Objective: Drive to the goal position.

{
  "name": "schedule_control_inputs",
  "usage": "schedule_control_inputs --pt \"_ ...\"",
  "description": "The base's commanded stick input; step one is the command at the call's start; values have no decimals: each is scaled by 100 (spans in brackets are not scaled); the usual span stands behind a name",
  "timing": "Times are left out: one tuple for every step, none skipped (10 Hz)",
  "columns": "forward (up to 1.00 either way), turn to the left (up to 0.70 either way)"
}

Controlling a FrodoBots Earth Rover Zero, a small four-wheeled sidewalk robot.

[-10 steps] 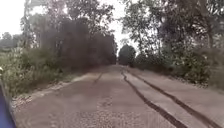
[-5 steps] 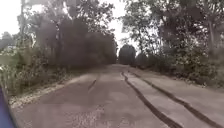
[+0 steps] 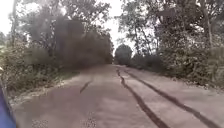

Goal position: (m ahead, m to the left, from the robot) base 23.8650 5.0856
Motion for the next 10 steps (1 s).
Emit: schedule_control_inputs --pt "70 -1" --pt "70 -1" --pt "70 -1" --pt "70 -1" --pt "70 -1" --pt "70 -1" --pt "70 -1" --pt "70 -1" --pt "70 -1" --pt "70 -1"
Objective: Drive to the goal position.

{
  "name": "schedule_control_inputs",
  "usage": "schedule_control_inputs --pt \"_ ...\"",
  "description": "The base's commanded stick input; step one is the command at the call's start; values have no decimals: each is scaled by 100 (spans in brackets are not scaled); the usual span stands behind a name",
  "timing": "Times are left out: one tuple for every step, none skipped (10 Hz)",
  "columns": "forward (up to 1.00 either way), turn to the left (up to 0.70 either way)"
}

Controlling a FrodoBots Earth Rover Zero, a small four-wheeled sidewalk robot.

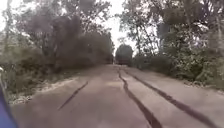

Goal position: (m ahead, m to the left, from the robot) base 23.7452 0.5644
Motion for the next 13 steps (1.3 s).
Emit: schedule_control_inputs --pt "70 -1" --pt "70 -1" --pt "70 -1" --pt "70 -1" --pt "70 -1" --pt "70 -1" --pt "70 -1" --pt "70 -1" --pt "70 -1" --pt "70 -1" --pt "70 -1" --pt "70 -1" --pt "70 -1"
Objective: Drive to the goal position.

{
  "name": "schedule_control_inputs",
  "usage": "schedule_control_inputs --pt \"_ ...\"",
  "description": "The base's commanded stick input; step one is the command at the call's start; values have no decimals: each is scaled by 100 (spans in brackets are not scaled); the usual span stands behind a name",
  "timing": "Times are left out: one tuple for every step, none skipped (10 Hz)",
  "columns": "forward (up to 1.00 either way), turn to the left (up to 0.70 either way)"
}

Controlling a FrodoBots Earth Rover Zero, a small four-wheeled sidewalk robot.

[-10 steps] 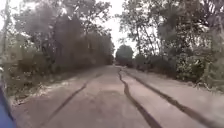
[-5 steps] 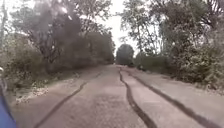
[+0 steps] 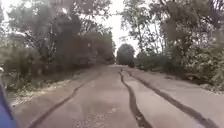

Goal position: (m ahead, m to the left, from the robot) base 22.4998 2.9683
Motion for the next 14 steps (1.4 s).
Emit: schedule_control_inputs --pt "70 -1" --pt "70 -1" --pt "70 -1" --pt "70 -1" --pt "70 -1" --pt "70 -1" --pt "70 -1" --pt "70 -1" --pt "70 -1" --pt "70 -1" --pt "70 -1" --pt "70 -1" --pt "70 -1" --pt "70 -1"
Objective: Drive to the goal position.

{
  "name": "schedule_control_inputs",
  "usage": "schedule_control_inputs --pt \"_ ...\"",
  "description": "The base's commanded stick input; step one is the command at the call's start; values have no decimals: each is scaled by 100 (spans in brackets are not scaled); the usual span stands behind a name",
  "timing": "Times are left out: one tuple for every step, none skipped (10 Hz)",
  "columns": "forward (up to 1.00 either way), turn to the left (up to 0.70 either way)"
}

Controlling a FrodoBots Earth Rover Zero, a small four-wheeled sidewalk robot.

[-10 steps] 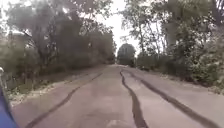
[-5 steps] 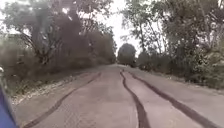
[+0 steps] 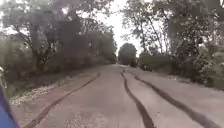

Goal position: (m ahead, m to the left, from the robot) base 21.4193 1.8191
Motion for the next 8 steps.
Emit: schedule_control_inputs --pt "70 -1" --pt "70 -1" --pt "70 -1" --pt "70 -1" --pt "70 -1" --pt "70 -1" --pt "70 -1" --pt "70 -1"
